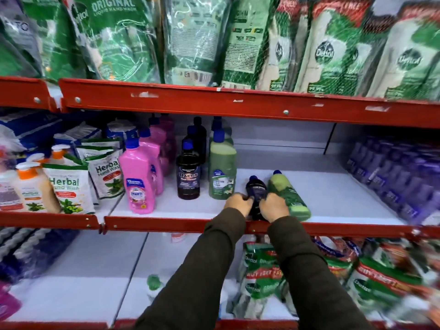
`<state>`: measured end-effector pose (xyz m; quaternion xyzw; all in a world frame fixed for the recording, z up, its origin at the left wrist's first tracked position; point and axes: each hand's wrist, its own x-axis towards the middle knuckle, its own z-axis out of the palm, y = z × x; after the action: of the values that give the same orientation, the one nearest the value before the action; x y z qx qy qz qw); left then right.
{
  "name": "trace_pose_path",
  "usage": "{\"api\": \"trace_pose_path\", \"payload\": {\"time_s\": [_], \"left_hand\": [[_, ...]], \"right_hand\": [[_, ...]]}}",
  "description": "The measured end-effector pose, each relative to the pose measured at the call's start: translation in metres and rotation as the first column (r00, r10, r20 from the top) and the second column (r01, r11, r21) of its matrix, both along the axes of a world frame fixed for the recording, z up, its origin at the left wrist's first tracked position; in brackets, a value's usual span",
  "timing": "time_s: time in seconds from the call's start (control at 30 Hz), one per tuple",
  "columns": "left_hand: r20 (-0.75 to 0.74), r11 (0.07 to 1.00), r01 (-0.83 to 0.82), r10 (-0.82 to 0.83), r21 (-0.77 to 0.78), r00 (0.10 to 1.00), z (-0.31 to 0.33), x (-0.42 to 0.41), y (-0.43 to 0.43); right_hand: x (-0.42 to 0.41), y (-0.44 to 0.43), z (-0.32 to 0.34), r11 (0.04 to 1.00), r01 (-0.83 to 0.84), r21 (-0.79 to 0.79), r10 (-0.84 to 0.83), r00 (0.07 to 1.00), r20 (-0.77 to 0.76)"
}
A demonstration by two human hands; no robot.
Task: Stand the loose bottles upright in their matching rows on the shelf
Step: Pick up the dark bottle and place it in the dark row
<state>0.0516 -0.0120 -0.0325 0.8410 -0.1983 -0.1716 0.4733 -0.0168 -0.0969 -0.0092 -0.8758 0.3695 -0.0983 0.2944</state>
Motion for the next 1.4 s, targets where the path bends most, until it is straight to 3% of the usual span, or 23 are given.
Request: {"api": "trace_pose_path", "payload": {"time_s": [0.13, 0.27, 0.37, 0.53, 0.73, 1.17, 1.3, 1.4], "left_hand": [[-0.155, 0.986, -0.102, 0.081, -0.129, 0.984, -0.008, 0.011, -0.007], [-0.181, 0.954, -0.133, 0.086, -0.269, 0.98, 0.008, -0.002, 0.009], [-0.155, 0.923, -0.161, 0.113, -0.348, 0.981, 0.015, -0.009, 0.039], [-0.043, 0.863, -0.134, 0.13, -0.488, 0.991, 0.017, -0.014, 0.062], [0.041, 0.805, -0.217, 0.286, -0.552, 0.957, 0.012, -0.001, 0.117], [0.086, 0.788, -0.318, 0.422, -0.527, 0.903, -0.008, 0.033, 0.168], [0.112, 0.748, -0.389, 0.521, -0.537, 0.846, -0.012, 0.032, 0.164], [0.123, 0.774, -0.406, 0.52, -0.486, 0.845, -0.008, 0.031, 0.164]], "right_hand": [[0.0, -0.01, -0.001, 0.989, 0.025, 0.144, -0.043, 0.991, 0.129], [-0.004, -0.014, -0.009, 0.899, -0.006, 0.438, -0.174, 0.912, 0.371], [0.001, -0.002, -0.012, 0.861, -0.123, 0.494, -0.17, 0.845, 0.507], [-0.014, 0.018, 0.005, 0.883, -0.246, 0.4, -0.079, 0.761, 0.644], [0.013, 0.077, -0.006, 0.911, -0.337, 0.237, 0.076, 0.703, 0.707], [0.05, 0.142, -0.031, 0.879, -0.405, 0.252, 0.077, 0.643, 0.762], [0.048, 0.136, -0.035, 0.912, -0.36, 0.195, 0.101, 0.66, 0.744], [0.051, 0.135, -0.034, 0.896, -0.42, 0.145, 0.227, 0.713, 0.664]]}}
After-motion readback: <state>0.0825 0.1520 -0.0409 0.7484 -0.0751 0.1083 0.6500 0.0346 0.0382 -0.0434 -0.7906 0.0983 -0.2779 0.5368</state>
